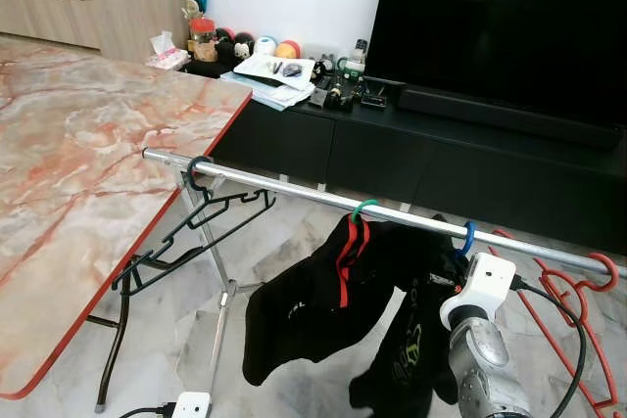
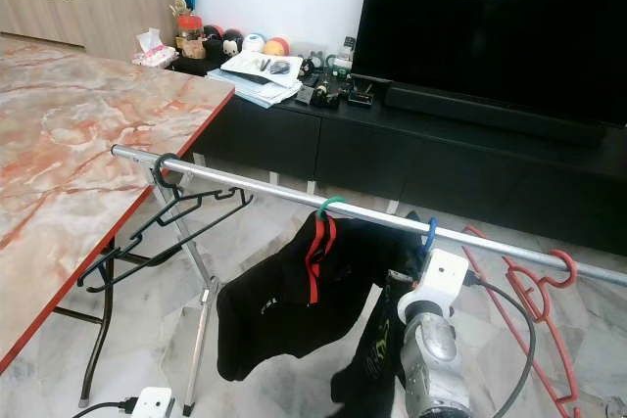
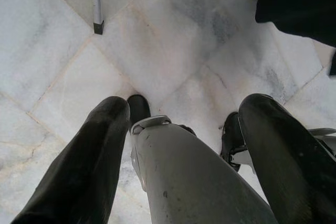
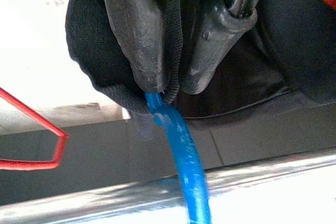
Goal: Hang hanger
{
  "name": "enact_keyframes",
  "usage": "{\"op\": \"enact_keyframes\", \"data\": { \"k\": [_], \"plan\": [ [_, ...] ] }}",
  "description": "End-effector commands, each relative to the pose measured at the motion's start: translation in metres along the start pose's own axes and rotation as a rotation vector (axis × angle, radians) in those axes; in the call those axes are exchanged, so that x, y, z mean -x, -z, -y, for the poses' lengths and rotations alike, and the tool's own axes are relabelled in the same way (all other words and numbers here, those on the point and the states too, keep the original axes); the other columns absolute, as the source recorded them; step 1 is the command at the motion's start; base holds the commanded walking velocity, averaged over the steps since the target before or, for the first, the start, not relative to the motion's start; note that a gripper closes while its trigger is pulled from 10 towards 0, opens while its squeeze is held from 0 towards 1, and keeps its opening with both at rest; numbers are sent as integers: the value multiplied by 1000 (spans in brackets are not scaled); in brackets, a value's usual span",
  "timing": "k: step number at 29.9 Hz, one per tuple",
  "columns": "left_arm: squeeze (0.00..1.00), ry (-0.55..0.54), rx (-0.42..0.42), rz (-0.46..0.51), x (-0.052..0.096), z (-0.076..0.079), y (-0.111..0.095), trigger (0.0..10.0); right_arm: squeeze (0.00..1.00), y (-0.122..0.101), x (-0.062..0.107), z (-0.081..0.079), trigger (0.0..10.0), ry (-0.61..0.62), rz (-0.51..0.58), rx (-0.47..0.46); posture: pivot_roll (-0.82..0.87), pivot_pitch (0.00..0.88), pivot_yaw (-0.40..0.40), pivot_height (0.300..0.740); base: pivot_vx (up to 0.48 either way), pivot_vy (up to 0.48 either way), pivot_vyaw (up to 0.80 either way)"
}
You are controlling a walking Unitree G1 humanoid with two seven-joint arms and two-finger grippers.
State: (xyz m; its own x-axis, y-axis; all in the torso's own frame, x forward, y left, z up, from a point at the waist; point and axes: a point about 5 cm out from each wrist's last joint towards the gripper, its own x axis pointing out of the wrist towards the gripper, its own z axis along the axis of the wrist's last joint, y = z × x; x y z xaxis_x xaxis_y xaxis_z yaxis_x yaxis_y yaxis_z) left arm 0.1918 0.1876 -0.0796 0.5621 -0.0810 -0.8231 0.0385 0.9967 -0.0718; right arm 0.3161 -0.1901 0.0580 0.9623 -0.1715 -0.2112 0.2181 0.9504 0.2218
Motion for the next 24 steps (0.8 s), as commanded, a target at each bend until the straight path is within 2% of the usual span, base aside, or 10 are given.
{"op": "enact_keyframes", "data": {
  "k": [1, 10, 15, 18, 24],
  "plan": [
    [0, 6, -15, -17, 0, 0, 2, 10000, 0, 1, 2, 9, 10000, 47, -4, -4, 103, 0, -79, 740, 0, 0, 0],
    [0, 11, -21, -23, 0, 1, 2, 10000, 0, 9, 11, 9, 10000, 56, -31, 7, 99, 0, -82, 740, 0, 0, 0],
    [0, 14, -22, -23, 0, 1, 2, 10000, 0, 18, 11, 7, 10000, 21, -101, 73, 100, 0, -84, 740, 0, 0, 0],
    [0, 15, -21, -21, 0, 1, 2, 10000, 0, 27, 12, 2, 10000, -33, -160, 147, 103, 0, -86, 740, 0, 0, 0],
    [0, 14, -21, -22, 0, 1, 2, 10000, 0, 21, 12, -3, 10000, -72, -110, 140, 103, 0, -85, 740, 0, 0, 0]
  ]
}}
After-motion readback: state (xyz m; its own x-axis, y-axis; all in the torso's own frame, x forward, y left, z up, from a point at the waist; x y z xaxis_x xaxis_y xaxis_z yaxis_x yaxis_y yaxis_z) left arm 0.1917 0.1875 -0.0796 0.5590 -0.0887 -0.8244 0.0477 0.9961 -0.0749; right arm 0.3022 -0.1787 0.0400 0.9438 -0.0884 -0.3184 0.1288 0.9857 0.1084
